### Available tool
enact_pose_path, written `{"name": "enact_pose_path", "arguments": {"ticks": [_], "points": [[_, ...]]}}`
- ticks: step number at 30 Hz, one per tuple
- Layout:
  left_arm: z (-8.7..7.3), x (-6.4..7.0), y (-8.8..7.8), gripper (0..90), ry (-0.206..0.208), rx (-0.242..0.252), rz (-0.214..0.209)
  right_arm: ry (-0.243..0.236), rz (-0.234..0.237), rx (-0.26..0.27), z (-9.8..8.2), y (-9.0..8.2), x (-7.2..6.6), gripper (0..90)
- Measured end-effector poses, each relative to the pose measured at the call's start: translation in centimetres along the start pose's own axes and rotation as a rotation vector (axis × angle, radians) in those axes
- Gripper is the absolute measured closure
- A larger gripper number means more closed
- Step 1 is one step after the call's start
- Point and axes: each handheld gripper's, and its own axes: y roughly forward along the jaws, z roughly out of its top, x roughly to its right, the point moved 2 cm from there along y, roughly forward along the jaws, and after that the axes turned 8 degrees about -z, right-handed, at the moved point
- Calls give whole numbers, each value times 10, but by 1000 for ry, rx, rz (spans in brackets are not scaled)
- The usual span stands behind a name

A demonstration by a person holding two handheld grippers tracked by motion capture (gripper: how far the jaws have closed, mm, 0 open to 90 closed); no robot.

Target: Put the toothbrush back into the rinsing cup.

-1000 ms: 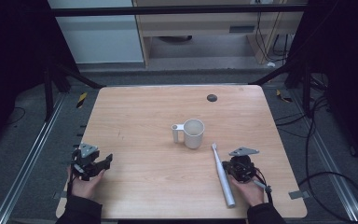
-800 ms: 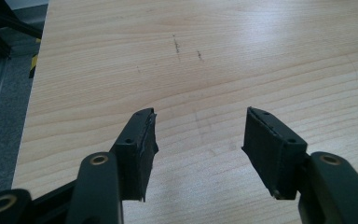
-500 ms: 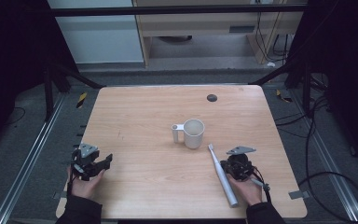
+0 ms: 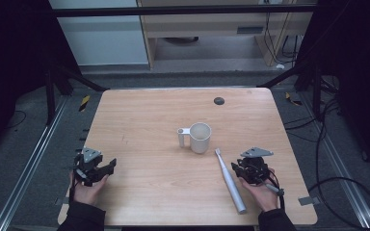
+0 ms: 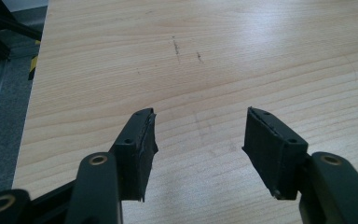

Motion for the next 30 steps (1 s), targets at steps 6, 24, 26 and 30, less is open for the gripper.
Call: {"name": "enact_pose_path", "arguments": {"ticks": [6, 24, 26, 30], "points": [[0, 1, 1, 419, 9, -4, -1, -7, -19, -19, 7, -8, 1, 599], [0, 1, 3, 412, 20, -11, -5, -31, 4, -134, 14, -7, -14, 505], [1, 2, 3, 412, 20, -12, -5, -28, 11, -153, 14, -5, -16, 506], [1, 2, 4, 411, 26, -16, -5, -30, 13, -174, 14, -4, -18, 505]]}}
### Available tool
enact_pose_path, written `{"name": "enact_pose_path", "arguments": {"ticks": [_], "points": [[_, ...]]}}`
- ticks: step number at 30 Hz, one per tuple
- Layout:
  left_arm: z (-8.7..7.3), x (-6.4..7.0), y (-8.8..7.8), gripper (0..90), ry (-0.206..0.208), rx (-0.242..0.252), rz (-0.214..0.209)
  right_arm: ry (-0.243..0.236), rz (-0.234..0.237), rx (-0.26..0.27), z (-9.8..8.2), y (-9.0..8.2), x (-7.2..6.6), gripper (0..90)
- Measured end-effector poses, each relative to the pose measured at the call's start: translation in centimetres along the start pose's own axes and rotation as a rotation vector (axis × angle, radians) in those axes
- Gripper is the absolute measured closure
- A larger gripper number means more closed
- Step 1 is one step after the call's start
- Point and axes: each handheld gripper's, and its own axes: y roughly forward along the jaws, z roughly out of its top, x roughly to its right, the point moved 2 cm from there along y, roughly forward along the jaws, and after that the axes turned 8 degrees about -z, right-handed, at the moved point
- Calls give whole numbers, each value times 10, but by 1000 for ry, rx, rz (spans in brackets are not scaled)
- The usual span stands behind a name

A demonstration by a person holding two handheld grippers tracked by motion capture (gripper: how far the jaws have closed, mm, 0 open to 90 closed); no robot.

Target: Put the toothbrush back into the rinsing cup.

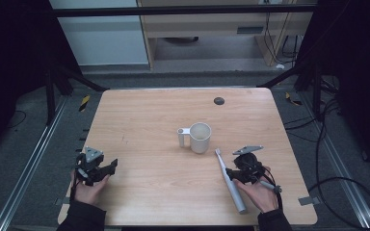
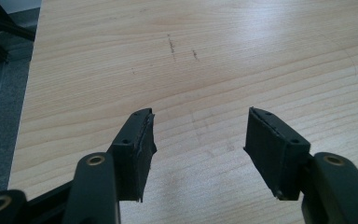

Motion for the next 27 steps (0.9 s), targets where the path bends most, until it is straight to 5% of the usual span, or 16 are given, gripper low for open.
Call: {"name": "enact_pose_path", "arguments": {"ticks": [27], "points": [[0, 2, 3, 409, 8, -15, -9, -6, 7, -145, 4, 21, -13, 530]]}}
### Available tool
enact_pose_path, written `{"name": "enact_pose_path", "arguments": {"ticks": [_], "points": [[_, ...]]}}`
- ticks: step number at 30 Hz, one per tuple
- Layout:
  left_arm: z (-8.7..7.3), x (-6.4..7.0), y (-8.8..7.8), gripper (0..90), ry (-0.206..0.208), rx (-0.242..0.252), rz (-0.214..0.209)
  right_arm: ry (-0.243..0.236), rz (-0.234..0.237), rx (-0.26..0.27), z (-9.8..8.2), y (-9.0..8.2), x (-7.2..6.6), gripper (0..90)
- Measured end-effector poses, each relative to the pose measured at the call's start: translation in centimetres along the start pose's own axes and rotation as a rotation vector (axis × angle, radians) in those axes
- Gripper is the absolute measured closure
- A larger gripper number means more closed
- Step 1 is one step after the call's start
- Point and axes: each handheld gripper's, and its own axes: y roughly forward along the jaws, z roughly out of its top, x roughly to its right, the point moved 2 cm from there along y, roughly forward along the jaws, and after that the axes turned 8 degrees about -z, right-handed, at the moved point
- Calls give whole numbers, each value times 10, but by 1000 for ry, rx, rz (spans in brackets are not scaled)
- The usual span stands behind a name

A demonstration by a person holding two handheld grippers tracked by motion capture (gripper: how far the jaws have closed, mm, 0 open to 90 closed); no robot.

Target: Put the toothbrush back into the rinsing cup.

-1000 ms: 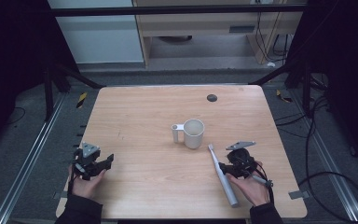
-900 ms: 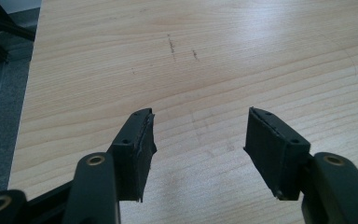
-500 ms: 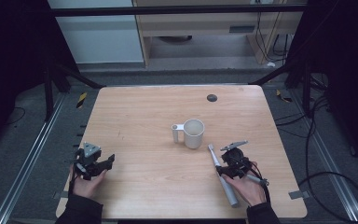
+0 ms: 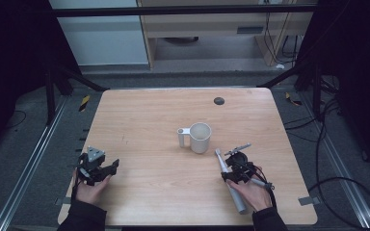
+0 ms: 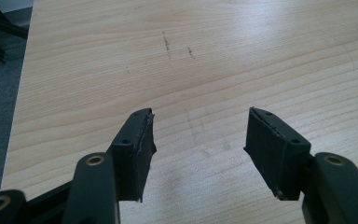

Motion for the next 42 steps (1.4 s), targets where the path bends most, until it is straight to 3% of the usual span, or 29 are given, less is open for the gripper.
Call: {"name": "enact_pose_path", "arguments": {"ticks": [21, 22, 42], "points": [[0, 0, 1, 407, 5, -8, -3, -8, 4, -77, 2, 14, -3, 614], [-1, 0, 1, 407, 5, -9, -3, 10, 11, -90, 3, 14, -5, 615], [-1, 0, 2, 406, 6, -12, -7, -2, -2, -128, 3, 13, -4, 671]]}}
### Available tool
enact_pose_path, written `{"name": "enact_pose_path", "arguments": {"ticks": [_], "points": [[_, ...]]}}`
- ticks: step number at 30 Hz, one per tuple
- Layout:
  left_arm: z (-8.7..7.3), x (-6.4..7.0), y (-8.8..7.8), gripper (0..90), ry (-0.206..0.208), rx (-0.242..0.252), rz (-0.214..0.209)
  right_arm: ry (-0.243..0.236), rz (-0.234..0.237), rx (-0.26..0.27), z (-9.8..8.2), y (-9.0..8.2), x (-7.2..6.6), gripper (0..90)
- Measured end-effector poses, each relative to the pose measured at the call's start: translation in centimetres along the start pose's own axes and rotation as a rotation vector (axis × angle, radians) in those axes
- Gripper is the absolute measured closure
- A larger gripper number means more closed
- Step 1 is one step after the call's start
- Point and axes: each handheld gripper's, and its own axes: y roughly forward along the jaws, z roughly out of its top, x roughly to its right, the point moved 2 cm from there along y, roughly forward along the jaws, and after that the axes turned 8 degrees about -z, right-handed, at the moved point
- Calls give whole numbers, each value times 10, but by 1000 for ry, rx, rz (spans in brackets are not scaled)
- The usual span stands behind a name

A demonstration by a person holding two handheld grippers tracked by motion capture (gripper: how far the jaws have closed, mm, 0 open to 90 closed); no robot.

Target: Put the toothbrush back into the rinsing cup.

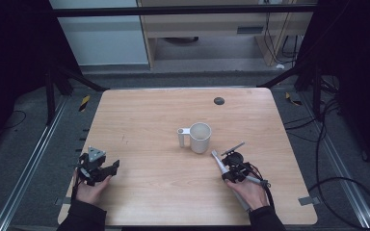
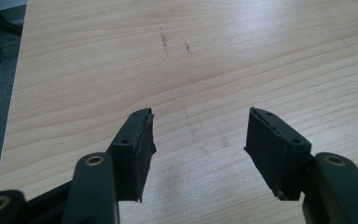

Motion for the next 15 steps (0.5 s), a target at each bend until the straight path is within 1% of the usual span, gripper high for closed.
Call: {"name": "enact_pose_path", "arguments": {"ticks": [2, 4, 5, 7, 9, 10, 13, 14, 15], "points": [[0, 0, 0, 405, 0, 0, 0, 2, 2, -2, 0, 0, 0, 671], [0, 0, 0, 405, 0, 1, 0, -9, 7, -2, -1, -1, 1, 672], [0, 0, 0, 405, 0, 0, -1, -1, 10, 8, -1, -4, 3, 672], [0, 0, 0, 406, -1, 0, 0, 3, 9, 7, -1, -5, 3, 672], [0, 0, 0, 406, 0, 1, 0, 4, 11, 16, -2, -8, 5, 673], [0, 0, 0, 406, -1, 1, 0, 16, 9, 30, -2, -11, 7, 673], [0, 0, 0, 406, -1, 0, -1, 22, 8, 43, -3, -13, 10, 674], [0, 0, 0, 406, 0, 0, -1, 28, 9, 47, -3, -16, 11, 674], [0, 0, 0, 406, -1, 0, -1, 23, 7, 55, -4, -17, 12, 674]]}}
